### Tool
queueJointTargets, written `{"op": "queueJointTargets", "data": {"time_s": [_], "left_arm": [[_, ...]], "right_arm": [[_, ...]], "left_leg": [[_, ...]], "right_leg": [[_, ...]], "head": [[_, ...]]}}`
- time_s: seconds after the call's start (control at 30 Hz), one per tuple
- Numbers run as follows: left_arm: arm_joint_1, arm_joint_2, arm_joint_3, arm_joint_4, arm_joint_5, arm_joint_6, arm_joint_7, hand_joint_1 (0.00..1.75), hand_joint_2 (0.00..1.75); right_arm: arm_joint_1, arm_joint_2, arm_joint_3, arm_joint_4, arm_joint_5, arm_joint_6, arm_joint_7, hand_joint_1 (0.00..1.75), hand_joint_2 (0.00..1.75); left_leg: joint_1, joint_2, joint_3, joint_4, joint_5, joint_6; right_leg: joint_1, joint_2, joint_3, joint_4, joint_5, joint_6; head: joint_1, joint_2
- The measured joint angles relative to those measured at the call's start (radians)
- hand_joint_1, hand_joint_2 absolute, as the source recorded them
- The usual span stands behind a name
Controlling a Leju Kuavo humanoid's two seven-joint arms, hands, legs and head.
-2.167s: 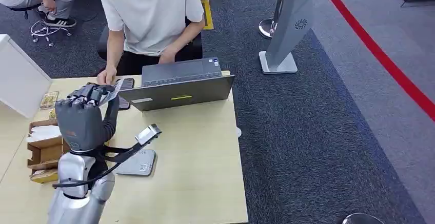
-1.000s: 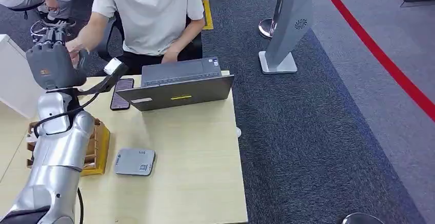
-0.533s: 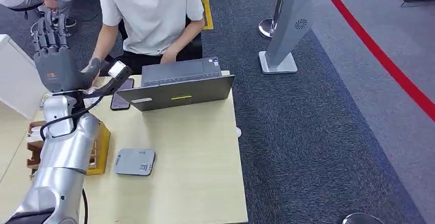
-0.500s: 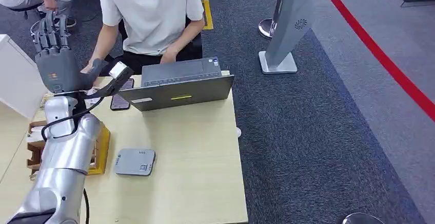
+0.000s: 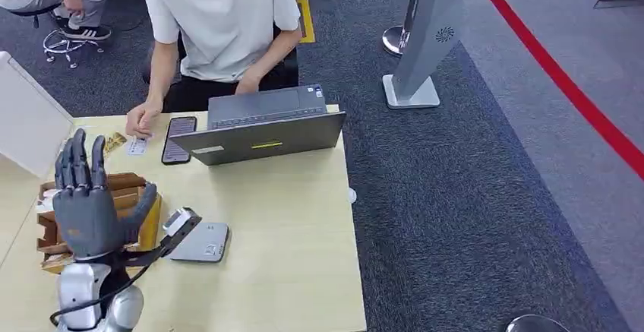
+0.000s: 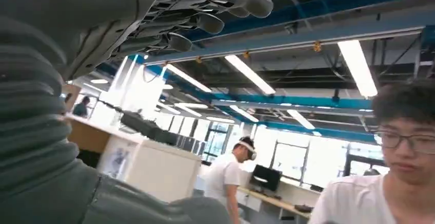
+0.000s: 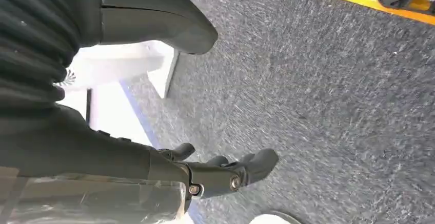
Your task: Pass the card to the sensor for recognition and then transmit it.
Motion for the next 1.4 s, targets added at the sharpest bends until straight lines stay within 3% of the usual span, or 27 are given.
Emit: {"op": "queueJointTargets", "data": {"time_s": [0.17,0.47,0.53,0.63,0.83,1.1,1.4], "left_arm": [[0.094,0.029,0.000,-0.073,-0.005,0.004,-0.032,0.00,1.75],[0.141,0.046,0.000,-0.112,-0.005,-0.007,-0.039,0.00,1.75],[0.150,0.051,0.001,-0.112,0.001,-0.059,-0.040,0.00,1.75],[0.153,0.073,0.001,-0.112,0.003,-0.204,-0.013,0.00,1.75],[0.136,0.114,0.003,-0.096,0.024,-0.387,0.042,0.00,1.75],[0.118,0.149,0.004,-0.068,0.036,-0.470,0.063,0.00,1.75],[0.119,0.165,0.004,-0.060,0.036,-0.474,0.063,0.00,1.75]], "right_arm": [[-0.002,0.002,-0.013,0.000,-0.002,-0.006,0.000,0.00,1.75],[-0.002,0.003,-0.025,0.000,-0.005,-0.006,-0.001,0.00,1.75],[-0.002,0.003,-0.029,0.000,-0.006,-0.006,-0.003,0.00,1.75],[-0.003,0.003,-0.036,0.000,-0.014,-0.006,-0.004,0.00,1.75],[-0.002,0.000,-0.049,0.000,-0.017,0.008,-0.024,0.00,1.75],[-0.001,-0.002,-0.053,0.000,-0.016,0.011,-0.024,0.00,1.75],[-0.001,-0.003,-0.054,0.000,-0.009,0.011,-0.024,0.00,1.75]], "left_leg": [[0.000,-0.002,0.000,0.000,0.000,0.000],[0.000,-0.002,0.001,0.000,0.000,0.000],[0.000,-0.002,0.001,0.000,0.000,0.000],[0.000,-0.002,0.001,0.000,0.000,0.000],[0.000,-0.002,0.001,0.000,0.000,0.000],[0.000,-0.002,0.001,0.000,0.000,0.000],[0.000,-0.002,0.001,0.000,0.000,0.000]], "right_leg": [[0.000,-0.003,0.002,0.000,0.000,0.001],[0.000,-0.003,0.003,0.000,0.000,0.000],[0.000,-0.003,0.003,0.000,0.000,0.000],[0.000,-0.003,0.002,0.000,0.000,0.000],[0.000,-0.003,0.002,0.000,0.000,0.000],[0.000,-0.003,0.003,0.000,0.000,0.000],[0.000,-0.003,0.002,0.000,0.000,0.000]], "head": [[0.000,0.000],[0.000,0.000],[0.000,0.000],[0.000,0.000],[0.000,0.000],[0.000,0.000],[0.000,0.000]]}}
